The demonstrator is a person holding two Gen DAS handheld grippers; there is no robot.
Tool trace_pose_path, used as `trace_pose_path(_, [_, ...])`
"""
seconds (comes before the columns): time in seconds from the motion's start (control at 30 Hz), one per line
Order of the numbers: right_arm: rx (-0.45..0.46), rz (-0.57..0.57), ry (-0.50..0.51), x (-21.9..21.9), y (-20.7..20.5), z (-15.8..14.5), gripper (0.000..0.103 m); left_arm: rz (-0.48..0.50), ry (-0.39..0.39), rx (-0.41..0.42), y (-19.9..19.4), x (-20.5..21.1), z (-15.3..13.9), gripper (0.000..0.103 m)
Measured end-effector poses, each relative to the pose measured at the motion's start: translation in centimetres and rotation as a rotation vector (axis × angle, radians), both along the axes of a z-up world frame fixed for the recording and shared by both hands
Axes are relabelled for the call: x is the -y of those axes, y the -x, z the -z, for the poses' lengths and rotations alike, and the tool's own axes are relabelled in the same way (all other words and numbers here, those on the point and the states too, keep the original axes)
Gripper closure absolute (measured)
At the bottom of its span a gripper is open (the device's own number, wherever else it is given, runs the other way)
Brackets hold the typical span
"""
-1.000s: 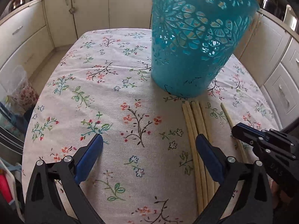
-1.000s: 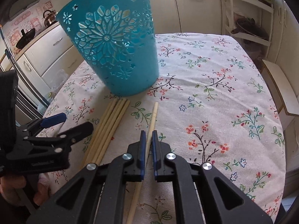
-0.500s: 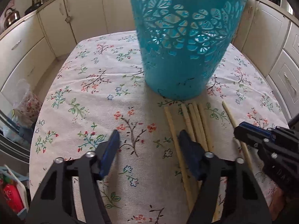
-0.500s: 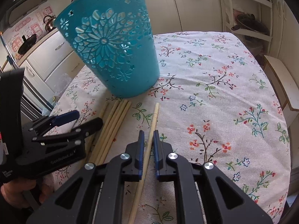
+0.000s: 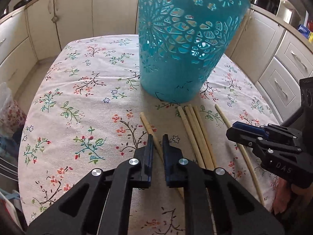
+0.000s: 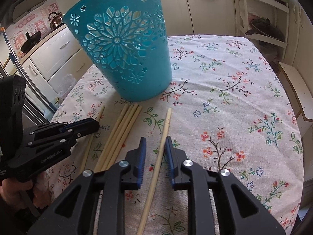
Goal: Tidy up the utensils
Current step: 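Grasp a stick with the left tool while the right tool hovers open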
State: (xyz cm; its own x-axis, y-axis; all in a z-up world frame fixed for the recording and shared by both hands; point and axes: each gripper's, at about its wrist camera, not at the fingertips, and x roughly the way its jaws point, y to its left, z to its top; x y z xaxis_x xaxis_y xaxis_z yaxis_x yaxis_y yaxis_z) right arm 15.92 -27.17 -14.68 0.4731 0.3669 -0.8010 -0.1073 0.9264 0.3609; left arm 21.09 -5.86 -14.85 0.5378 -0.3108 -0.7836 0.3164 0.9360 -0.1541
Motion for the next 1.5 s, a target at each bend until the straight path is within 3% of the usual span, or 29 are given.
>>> trace_pose_path(0.23, [0.021, -0.038, 0.074, -1.5, 0.2, -0.3, 0.072, -0.021, 0.066, -0.005, -0.2, -0.2, 0.4, 0.093])
trace_pose_path(1.0, [0.028, -0.045, 0.111, -1.9, 0.3, -0.3, 0.065, -0.04, 0.064, 0.007, 0.2, -0.4, 0.4, 0.093])
trace_pose_path(1.17, [0.032, -0.057, 0.133, -2.4, 0.4, -0.3, 0.061, -0.04, 0.07, 0.005, 0.2, -0.5, 0.4, 0.093])
trace_pose_path(1.27, [0.028, -0.046, 0.154, -2.4, 0.3, -0.3, 0.05, -0.039, 0.072, 0.004, 0.2, -0.5, 0.4, 0.093])
trace_pose_path(1.5, [0.025, -0.038, 0.156, -2.3, 0.4, -0.2, 0.049, -0.038, 0.073, 0.004, 0.2, -0.5, 0.4, 0.092])
